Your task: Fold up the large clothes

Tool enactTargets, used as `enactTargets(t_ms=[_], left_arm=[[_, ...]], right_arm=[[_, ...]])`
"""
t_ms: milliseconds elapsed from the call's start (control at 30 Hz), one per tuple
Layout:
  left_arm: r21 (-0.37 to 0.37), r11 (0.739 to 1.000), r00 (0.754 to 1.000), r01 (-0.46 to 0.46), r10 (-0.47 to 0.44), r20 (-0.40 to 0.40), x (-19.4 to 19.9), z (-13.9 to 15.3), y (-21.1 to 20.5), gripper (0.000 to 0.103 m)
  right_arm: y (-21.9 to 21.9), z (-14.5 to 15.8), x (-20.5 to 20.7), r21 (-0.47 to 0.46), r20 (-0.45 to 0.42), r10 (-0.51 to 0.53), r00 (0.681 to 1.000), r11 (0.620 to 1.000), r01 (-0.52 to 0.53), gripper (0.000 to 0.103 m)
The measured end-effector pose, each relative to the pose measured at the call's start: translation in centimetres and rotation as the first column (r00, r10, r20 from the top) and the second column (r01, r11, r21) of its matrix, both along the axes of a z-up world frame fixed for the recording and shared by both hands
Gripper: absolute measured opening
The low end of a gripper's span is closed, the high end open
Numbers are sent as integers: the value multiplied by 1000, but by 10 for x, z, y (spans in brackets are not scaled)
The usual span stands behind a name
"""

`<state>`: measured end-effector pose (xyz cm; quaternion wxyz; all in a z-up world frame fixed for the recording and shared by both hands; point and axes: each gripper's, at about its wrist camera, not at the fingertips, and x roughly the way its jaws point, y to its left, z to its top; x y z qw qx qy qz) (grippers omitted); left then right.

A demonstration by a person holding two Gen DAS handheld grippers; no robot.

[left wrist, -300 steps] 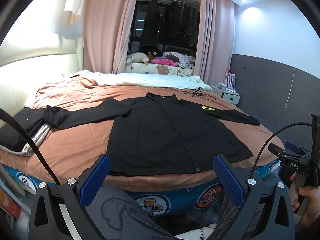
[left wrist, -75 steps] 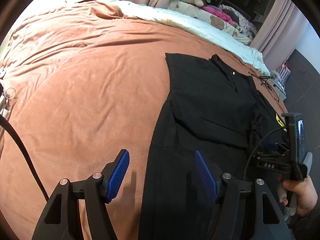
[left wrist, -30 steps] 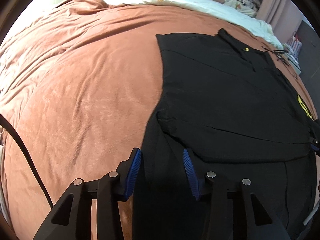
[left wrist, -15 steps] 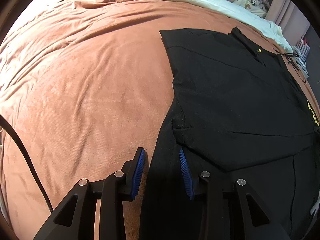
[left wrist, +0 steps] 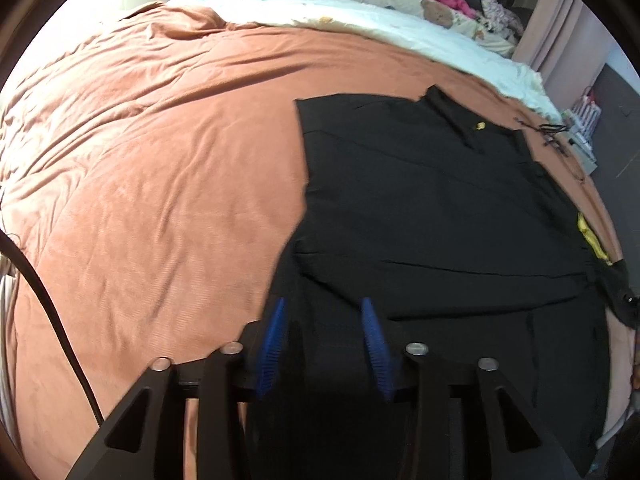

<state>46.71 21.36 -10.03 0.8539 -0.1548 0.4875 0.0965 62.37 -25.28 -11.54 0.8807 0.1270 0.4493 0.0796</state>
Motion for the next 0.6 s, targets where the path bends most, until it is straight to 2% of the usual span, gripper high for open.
enactTargets(t_ms=[33, 67, 133, 200, 467, 600], left_arm=[[-11, 1000, 1000, 3, -3, 24, -2, 6, -4, 72], [-11, 1000, 999, 0, 0, 53, -3, 12, -10, 86], [-7, 1000, 995, 3, -3, 99, -3, 23, -22, 93], [-18, 1000, 993, 16, -13, 120, 0, 30, -34, 93], [-33, 994, 985, 107, -102, 142, 26, 42, -89, 100], [-19, 984, 973, 180, -175, 149, 42, 46, -122, 100]], right_arm=[[-6, 3, -7, 16, 12, -4, 1000, 1000, 4, 100], [-11, 7, -13, 33, 32, -8, 999, 999, 7, 103], [-23, 13, -25, 37, 40, -26, 999, 999, 25, 103], [-40, 14, -35, 46, 37, -58, 998, 997, 56, 103], [-99, 20, -76, 88, 52, -182, 982, 980, 177, 103], [-130, 19, -93, 153, 64, -241, 968, 961, 229, 103]])
